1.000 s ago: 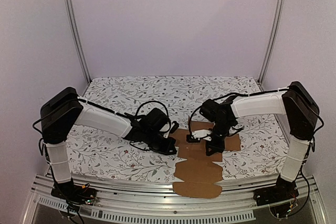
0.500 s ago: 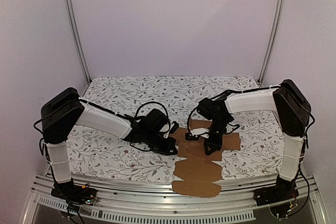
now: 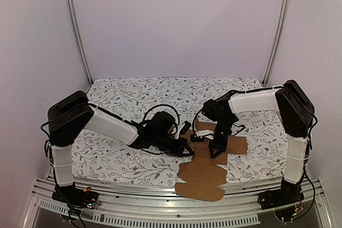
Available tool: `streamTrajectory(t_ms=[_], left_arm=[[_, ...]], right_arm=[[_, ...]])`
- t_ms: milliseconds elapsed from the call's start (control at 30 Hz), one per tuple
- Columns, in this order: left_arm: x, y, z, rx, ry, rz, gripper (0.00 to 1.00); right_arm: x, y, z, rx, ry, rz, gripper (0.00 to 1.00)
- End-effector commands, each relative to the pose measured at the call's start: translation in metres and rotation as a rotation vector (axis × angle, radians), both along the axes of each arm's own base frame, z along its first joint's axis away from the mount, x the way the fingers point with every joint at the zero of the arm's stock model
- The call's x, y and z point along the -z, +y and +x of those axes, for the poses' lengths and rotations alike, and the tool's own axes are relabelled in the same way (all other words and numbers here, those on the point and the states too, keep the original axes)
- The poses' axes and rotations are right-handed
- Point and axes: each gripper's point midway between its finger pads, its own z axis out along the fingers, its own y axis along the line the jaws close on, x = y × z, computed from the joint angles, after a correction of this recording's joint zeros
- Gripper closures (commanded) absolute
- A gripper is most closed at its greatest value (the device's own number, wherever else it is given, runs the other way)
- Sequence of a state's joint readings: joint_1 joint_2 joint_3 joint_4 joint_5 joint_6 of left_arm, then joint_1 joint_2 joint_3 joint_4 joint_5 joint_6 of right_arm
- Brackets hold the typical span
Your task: Fold the paper box
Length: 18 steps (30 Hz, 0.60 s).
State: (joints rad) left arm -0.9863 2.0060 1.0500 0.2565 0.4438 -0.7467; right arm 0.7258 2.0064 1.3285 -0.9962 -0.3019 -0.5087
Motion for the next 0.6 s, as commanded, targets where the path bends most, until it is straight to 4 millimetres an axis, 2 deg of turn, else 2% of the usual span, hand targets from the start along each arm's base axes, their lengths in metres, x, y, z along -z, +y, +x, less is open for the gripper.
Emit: streamTrajectory(t_ms=[0, 400, 567], left_arm=[[0.002, -0.015, -0.007, 0.022, 0.034, -0.052, 1.00], [0.030, -0.025, -0.003, -0.018, 0.100, -0.034, 1.00], [0.054, -0.016, 0.000, -0.067, 0.103, 0.066, 1.00]], right_arm=[[0.041, -0.011, 0.001, 0.038, 0.035, -0.061, 0.96], [0.039, -0.011, 0.003, 0.068, 0.062, -0.043, 0.95], [0.034, -0.013, 0.010, 0.119, 0.085, -0.016, 0.95]])
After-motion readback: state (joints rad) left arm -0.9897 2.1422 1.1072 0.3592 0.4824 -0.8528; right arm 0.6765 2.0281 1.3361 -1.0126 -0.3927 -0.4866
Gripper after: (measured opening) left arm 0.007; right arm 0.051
